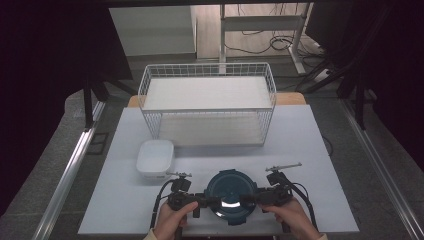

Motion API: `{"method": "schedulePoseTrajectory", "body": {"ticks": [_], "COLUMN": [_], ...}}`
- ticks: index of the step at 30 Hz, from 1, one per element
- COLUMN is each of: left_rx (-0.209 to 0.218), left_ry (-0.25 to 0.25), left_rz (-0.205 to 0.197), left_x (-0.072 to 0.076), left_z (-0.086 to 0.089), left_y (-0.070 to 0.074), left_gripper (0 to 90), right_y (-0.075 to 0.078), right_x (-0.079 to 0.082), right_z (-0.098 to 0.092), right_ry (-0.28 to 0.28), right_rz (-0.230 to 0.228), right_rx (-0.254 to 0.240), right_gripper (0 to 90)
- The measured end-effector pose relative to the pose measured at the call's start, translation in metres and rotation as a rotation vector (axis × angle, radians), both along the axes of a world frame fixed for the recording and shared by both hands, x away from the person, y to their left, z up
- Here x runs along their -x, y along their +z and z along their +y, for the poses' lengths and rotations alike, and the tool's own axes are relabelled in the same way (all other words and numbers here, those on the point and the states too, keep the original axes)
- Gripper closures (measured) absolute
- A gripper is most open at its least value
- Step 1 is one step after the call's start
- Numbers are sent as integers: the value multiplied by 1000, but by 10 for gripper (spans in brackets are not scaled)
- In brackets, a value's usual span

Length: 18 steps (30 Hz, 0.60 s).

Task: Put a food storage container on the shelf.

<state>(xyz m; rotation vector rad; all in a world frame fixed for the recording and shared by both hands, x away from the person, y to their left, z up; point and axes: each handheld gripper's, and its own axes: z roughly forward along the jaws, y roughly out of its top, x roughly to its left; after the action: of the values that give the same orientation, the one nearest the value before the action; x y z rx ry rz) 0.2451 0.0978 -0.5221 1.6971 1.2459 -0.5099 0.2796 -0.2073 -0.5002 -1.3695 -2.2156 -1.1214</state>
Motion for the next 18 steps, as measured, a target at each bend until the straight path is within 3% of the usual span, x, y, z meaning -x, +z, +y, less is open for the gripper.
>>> {"method": "schedulePoseTrajectory", "body": {"ticks": [4, 7, 18], "left_rx": [-15, -16, -1], "left_ry": [17, 27, 79], "left_rz": [-3, 7, 28], "left_x": [1, 1, 5], "left_z": [1, 0, 3], "left_y": [-1, 0, 5], "left_gripper": [296, 321, 382], "right_y": [-2, -3, 4], "right_x": [-2, -4, -1], "right_z": [0, -5, -8], "right_ry": [-9, -38, -74], "right_rz": [30, 68, 52], "right_rx": [-7, -40, -59], "right_gripper": [169, 213, 300]}}
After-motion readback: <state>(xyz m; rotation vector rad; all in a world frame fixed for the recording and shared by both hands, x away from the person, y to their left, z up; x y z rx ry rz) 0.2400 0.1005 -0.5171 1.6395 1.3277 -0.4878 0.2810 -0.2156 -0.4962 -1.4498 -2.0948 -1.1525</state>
